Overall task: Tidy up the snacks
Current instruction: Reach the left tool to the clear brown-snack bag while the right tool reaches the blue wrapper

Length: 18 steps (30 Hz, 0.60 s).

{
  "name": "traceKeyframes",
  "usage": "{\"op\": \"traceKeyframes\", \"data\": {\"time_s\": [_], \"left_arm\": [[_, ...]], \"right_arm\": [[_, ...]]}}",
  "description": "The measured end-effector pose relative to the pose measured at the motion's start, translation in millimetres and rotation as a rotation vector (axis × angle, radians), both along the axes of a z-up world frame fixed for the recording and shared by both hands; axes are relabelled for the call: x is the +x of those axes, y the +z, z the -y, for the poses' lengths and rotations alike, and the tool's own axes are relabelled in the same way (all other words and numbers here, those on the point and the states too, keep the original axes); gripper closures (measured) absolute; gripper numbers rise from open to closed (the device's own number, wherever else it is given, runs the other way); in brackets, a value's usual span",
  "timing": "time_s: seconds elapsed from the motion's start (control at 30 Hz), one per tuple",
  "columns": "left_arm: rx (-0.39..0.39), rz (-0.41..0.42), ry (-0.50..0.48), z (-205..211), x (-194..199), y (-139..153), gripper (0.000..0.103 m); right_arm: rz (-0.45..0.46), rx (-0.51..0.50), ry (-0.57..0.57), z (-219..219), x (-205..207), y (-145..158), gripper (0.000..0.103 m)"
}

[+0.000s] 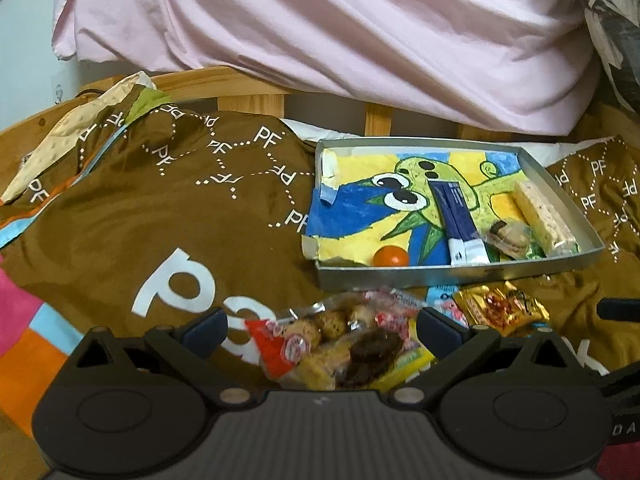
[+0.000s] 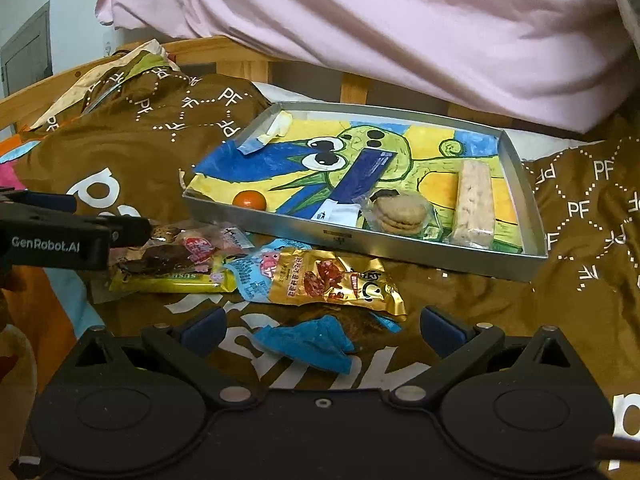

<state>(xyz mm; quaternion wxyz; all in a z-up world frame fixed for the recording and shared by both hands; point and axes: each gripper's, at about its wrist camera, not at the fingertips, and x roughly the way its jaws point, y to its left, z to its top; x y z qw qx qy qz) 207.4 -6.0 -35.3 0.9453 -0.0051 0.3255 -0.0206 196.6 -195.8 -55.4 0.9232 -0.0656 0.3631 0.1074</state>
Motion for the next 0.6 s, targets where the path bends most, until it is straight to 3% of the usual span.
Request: {"op": "traceKeyframes", "data": {"time_s": [0.27,0.6], "left_arm": [[-0.018,0.004,-0.036,-2,14,-6,0.0],[0.053,-0.003,-0.253,9,16,-13,0.0]], "right_arm": [[-0.009,-0.015,-0.001,0,9,-7,0.001],[-0.075,0.039,0.016,6,22,-15,0.001]]}}
